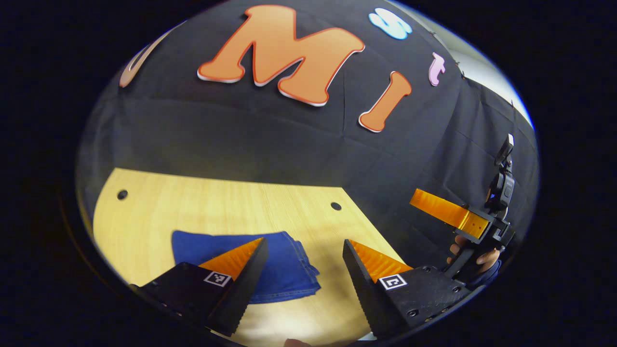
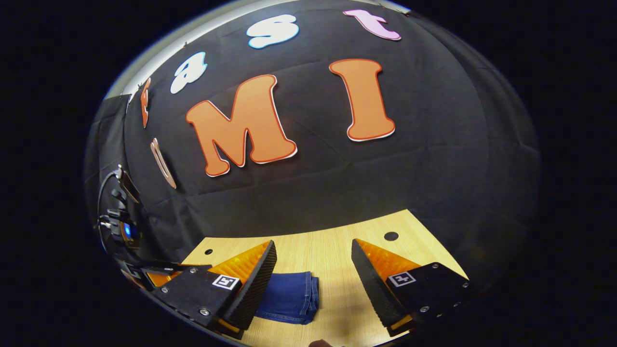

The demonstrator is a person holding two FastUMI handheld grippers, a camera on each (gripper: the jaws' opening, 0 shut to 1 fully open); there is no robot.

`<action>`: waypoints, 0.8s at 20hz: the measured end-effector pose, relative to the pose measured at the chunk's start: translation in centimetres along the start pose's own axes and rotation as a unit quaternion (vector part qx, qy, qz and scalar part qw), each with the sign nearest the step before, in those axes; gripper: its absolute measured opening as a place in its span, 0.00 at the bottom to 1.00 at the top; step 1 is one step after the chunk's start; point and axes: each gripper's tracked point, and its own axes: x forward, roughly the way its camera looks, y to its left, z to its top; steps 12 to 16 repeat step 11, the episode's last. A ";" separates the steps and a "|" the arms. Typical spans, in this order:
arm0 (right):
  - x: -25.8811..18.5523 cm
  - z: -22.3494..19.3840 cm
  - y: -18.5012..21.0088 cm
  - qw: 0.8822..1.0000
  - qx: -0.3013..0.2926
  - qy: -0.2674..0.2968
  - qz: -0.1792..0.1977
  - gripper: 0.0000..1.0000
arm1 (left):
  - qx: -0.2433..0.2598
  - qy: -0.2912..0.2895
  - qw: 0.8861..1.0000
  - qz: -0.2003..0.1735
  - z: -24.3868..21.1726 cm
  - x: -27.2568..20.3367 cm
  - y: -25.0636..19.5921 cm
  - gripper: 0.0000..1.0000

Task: Grasp the waist and the cuffs of the jeans and fold them to make the two legs overlap; first hold the waist and fold one-third of the jeans toward the cuffs, then hold the cuffs and fold the remaining one-third in the same direction to finish folding.

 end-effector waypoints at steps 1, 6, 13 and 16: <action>0.3 0.3 0.6 1.000 -0.007 -0.005 0.001 0.96 | -0.004 -0.003 1.000 0.000 0.3 -0.9 -0.2 0.95; 0.0 2.9 3.3 0.996 -0.066 -0.066 -0.001 0.95 | 0.050 -0.093 0.991 0.088 5.7 -5.6 3.2 0.95; -0.5 4.6 5.1 0.989 -0.099 -0.105 -0.014 0.95 | 0.098 -0.164 0.967 0.170 9.1 -10.1 5.6 0.96; -0.5 4.6 5.1 0.989 -0.099 -0.105 -0.014 0.95 | 0.098 -0.164 0.967 0.170 9.1 -10.1 5.6 0.96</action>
